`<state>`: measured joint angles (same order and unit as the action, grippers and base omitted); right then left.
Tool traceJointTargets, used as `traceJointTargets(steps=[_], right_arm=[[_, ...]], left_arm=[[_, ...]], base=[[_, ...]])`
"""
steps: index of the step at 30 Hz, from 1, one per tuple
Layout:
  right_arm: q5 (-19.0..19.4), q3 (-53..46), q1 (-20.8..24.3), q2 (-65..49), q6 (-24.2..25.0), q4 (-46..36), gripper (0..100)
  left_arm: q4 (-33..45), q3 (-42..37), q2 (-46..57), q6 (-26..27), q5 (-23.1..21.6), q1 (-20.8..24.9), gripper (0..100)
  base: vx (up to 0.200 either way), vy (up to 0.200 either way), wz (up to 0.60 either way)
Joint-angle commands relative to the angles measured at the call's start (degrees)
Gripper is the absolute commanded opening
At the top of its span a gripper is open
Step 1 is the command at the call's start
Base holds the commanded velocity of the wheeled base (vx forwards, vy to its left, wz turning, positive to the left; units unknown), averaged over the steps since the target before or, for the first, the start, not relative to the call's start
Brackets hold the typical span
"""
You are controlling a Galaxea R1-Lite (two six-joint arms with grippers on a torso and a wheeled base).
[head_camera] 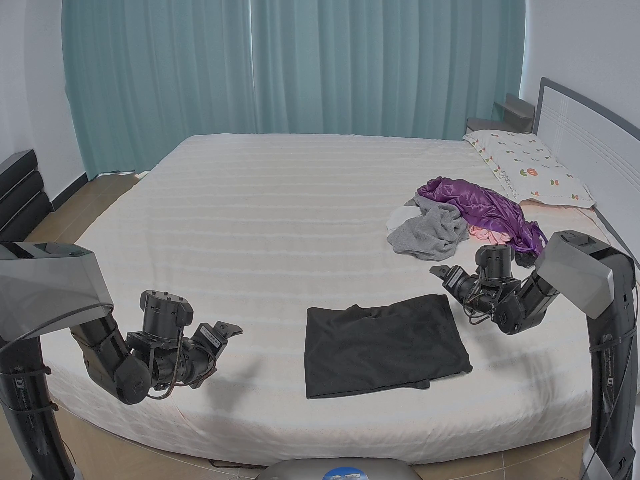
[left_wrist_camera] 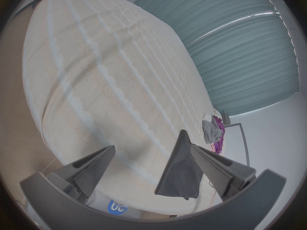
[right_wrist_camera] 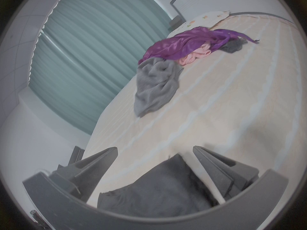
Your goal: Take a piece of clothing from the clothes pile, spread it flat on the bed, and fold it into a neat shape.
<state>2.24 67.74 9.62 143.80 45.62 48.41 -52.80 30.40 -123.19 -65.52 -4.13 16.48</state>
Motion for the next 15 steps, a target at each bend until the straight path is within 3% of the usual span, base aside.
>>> traceJointTargets(steps=[1,14,15], right_arm=[[0.04,1.25,-2.15,3.15,0.0,0.99,100],[2.5,0.28,-1.53,5.26,-0.27,4.5,100],[2.68,0.28,-1.53,5.44,-0.35,4.5,0]], left_arm=[[-0.02,0.01,-0.12,-0.04,0.0,0.13,100],[-0.02,0.01,-0.12,0.05,0.09,0.13,100],[-0.02,0.01,-0.12,0.05,0.09,0.22,100]], base=[[0.0,0.0,0.0],[0.0,0.0,0.0],[0.0,0.0,0.0]])
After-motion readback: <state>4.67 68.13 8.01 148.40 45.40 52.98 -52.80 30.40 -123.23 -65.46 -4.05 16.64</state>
